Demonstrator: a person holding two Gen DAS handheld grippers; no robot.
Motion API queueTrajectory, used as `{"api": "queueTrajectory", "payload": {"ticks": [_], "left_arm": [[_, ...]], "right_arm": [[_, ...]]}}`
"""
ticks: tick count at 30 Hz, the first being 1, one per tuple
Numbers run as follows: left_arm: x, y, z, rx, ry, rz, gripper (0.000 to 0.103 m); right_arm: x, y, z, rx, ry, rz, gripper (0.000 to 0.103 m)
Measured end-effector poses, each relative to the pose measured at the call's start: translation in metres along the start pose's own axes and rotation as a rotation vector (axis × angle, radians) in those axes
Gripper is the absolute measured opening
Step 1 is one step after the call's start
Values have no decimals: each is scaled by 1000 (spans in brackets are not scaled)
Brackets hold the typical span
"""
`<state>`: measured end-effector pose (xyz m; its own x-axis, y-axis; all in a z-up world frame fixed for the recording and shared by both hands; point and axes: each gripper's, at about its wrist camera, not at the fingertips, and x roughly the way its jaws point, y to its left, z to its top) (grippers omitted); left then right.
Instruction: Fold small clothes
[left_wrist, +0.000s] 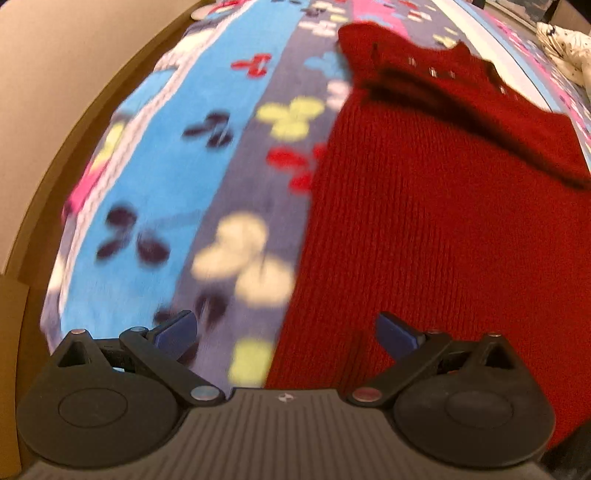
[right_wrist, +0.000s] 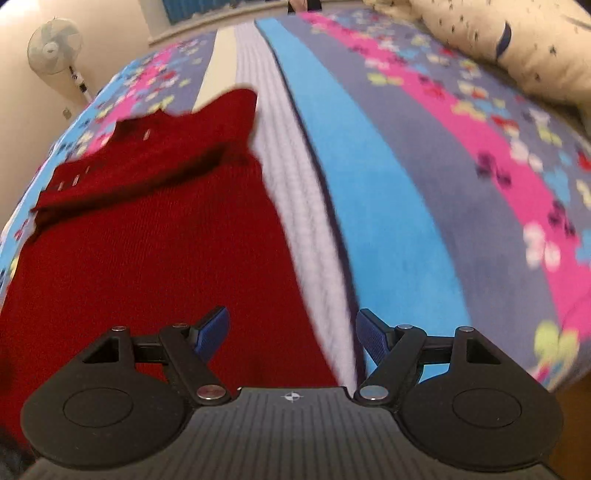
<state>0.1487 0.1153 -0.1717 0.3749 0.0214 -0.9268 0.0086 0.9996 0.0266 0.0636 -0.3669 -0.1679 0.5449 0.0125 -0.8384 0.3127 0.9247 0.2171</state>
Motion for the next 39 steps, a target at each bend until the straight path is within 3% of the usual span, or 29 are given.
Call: {"api": "queueTrajectory", "payload": {"ticks": [6,13,28,39], "left_arm": [[-1,15,-42,2,18,-11,103],[-1,6,-58,58,9,10,103],[9,-4,-54,101,21,11,103],[10,-3,-53,97,28,3,103]], "right_arm": [[-1,11,-29,-34,24,-4,77],[4,13,-37,-43,32,-2,77],[24,-14,-36,2,93,-79,78],[37,-21,-36,37,154,-49,79]]}}
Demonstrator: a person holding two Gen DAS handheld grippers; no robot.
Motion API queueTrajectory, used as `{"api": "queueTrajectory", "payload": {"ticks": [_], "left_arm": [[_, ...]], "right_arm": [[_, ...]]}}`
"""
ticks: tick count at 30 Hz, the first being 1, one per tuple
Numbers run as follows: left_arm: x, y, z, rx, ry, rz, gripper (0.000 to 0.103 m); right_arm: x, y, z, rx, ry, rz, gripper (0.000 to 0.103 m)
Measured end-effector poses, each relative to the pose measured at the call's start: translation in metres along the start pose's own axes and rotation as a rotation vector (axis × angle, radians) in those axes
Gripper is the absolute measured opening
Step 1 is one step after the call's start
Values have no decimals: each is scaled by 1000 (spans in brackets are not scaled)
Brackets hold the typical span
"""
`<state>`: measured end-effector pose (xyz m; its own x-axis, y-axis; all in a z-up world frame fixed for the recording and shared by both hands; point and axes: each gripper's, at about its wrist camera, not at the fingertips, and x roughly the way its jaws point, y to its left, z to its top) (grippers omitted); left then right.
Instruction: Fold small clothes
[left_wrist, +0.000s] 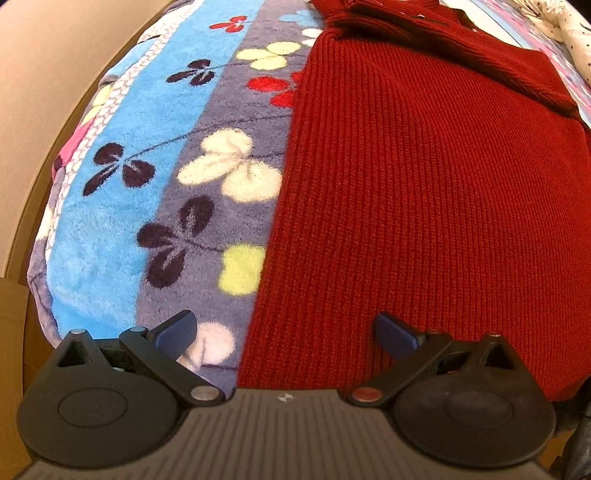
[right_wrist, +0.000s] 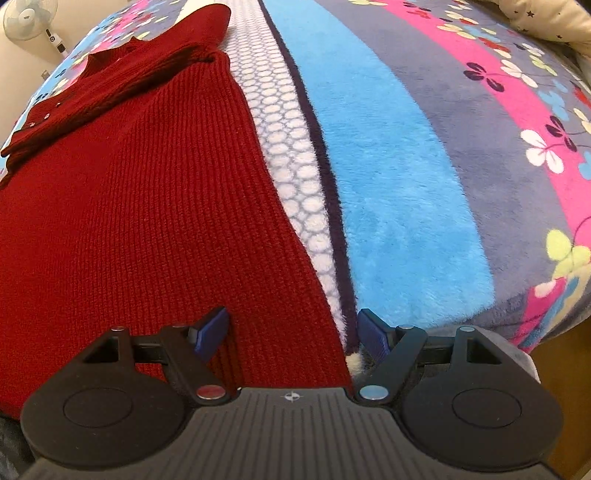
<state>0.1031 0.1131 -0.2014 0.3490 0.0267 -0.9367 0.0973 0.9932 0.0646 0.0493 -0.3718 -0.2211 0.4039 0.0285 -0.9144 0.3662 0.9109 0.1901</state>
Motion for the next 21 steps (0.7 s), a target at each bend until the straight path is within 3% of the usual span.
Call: {"api": "queueTrajectory", "payload": {"ticks": [9,14,17,21], "left_arm": [[2,2,-1,-13,16,-18,103],[-6,-6,-5,21,47,-133,103],[-3,-15,-10,66,52,-135,103],[4,-14,-8,42,79,-151,103]], "right_arm": [[5,4,0,-13,9,20,84],[4,-1,-1,4,61,106,84],[4,-2,-3,-10,61,118,84],[6,-6,-2,4,65,128,84]]}}
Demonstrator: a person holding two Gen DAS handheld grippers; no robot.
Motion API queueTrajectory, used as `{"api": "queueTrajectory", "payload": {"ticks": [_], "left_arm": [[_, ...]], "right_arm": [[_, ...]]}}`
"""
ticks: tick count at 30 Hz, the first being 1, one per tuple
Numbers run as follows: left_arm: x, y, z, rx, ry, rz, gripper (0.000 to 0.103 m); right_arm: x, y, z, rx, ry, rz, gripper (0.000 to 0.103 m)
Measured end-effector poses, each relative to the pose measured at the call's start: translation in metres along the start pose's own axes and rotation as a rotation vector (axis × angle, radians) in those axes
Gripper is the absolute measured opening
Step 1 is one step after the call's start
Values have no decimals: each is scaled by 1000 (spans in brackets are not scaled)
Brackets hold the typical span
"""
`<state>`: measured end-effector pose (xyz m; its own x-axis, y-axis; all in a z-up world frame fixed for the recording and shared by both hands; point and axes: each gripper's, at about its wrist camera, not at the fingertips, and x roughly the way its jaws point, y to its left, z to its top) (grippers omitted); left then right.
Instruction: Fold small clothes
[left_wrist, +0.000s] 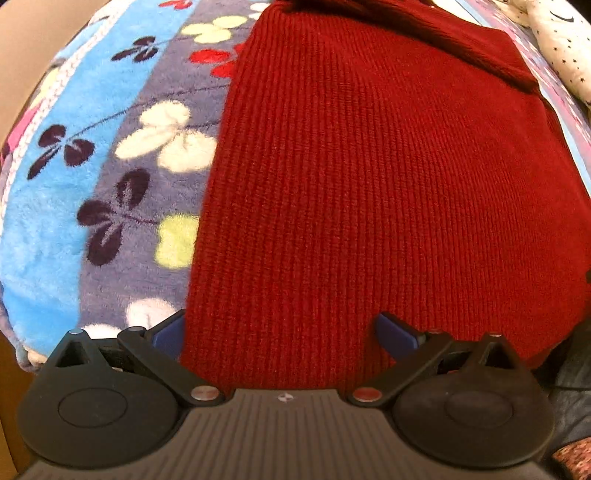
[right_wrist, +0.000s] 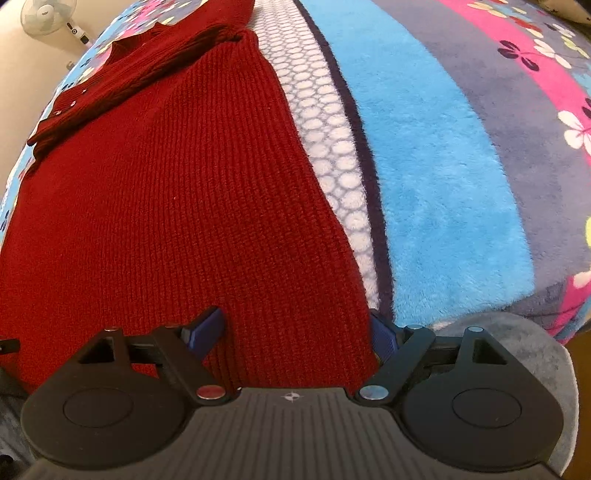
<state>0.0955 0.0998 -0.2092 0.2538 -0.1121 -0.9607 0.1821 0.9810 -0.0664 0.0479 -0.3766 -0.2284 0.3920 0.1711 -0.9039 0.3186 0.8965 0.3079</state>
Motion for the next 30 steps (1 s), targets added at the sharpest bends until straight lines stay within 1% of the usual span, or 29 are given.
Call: {"api": "queueTrajectory", "payload": {"ticks": [4,8,10,12,14,15,16,17,18,19,20,21,22,23,24,25,26,27,30], "left_arm": [[2,2,7,10,25,-12,103],[4,3,12,3,29,-15,103],[6,3,18,2,30,-14,103],[8,3,19,4,35,-12,103],[6,3,18,-3,43,-18,103],[6,4,19,-12,46,-25,103],[6,8,20,-27,45,-34,103],[4,11,20,-52,40,-44,103],[1,15,20,-79,31,-52,95],[-3,18,20,-91,21,-48,89],[-8,24,19,-94,8,-50,76],[-11,32,18,-110,-3,-62,64],[-13,42,17,-143,-8,-85,60],[-13,52,15,-178,-9,-114,52],[-14,58,15,-200,-8,-132,41],[-16,60,14,-208,-6,-148,35],[-18,60,14,-209,-5,-169,18],[-21,58,13,-207,-8,-193,16],[-37,46,13,-183,-52,-187,13]], "right_arm": [[-1,-7,1,46,-8,12,83],[-2,-8,-2,40,-10,12,84],[-1,-8,-3,34,-10,11,86],[1,-6,-3,30,-8,11,90],[4,-4,-1,25,-3,11,93],[5,-2,-1,23,-1,5,94],[6,0,-1,17,4,-7,93],[4,2,-1,7,4,-25,86],[3,5,-2,0,2,-34,74],[-1,5,-3,-7,-1,-27,67],[-6,5,-4,-14,-3,-6,52],[-10,4,-7,-24,-7,15,42],[-13,1,-9,-32,-7,40,42],[-12,0,-11,-34,-4,61,41],[-11,-3,-12,-26,1,74,39],[-11,-6,-13,-10,2,85,37],[-11,-7,-12,-5,5,96,29],[-12,-5,-12,-12,6,107,17],[-23,9,-14,-79,-16,108,15]]}}
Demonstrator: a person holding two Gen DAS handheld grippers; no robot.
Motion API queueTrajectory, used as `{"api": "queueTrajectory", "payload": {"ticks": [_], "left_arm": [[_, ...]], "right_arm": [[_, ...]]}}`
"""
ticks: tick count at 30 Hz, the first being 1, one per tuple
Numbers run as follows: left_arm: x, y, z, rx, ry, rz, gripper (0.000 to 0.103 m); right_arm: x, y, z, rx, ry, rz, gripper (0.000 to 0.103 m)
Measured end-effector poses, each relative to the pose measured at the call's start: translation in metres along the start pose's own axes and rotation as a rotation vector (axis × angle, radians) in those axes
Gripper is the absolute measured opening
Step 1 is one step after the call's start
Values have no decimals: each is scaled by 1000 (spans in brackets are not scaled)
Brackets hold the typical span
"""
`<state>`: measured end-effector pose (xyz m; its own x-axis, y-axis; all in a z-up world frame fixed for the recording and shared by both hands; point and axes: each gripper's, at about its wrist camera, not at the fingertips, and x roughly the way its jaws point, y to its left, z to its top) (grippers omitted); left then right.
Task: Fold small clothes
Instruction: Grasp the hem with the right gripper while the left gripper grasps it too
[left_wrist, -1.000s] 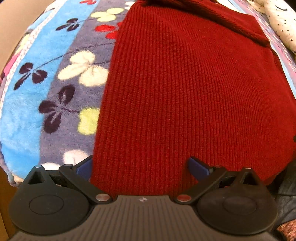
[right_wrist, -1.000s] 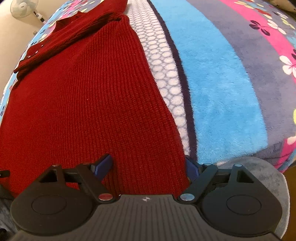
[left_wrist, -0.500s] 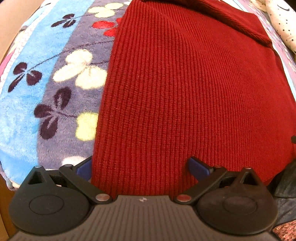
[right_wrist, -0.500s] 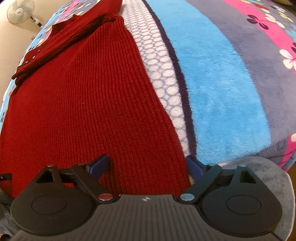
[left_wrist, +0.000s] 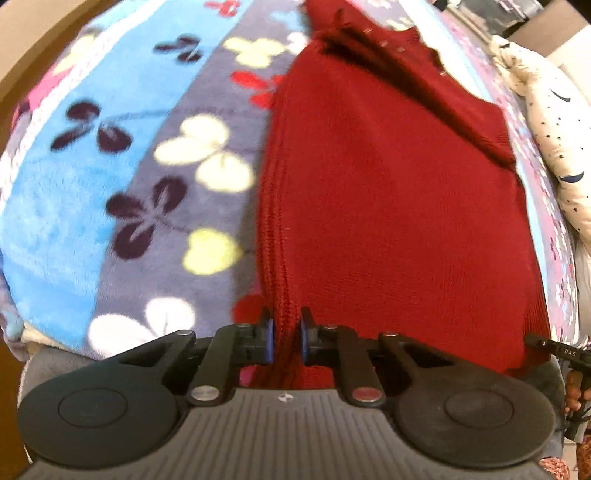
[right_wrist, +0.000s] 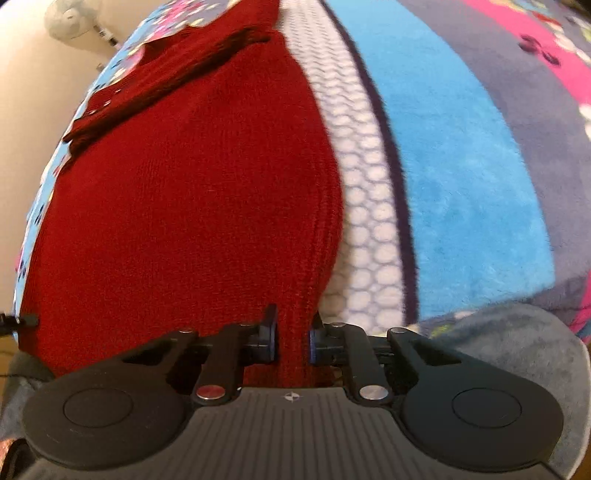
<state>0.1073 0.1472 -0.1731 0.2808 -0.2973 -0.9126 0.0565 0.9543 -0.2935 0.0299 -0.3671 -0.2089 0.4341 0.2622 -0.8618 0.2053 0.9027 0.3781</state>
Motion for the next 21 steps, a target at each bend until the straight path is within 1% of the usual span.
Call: {"api": "queueTrajectory", "payload": {"ticks": [5,6,8,10,15,21], "left_arm": [[-37,-19,-7,27,-93,19,12],[-46,-22,-8,30,-112,11,12],[-59,-26,-7,28,-131,-31,12],[-67,-28,-13,33,-148,-32,12],[-72,-29,-34,17,-141,-46,12],[-102,-39,-74,37,-136,-77,12]], "right_arm": [[-48,12,1,0,-120,64,14],[-59,14,0,-1,-144,80,14],[-77,16,-2,-13,-180,106,13],[-90,20,-3,-23,-211,113,13],[-105,15,-14,4,-230,100,12],[-140,8,-44,42,-230,122,10]]}}
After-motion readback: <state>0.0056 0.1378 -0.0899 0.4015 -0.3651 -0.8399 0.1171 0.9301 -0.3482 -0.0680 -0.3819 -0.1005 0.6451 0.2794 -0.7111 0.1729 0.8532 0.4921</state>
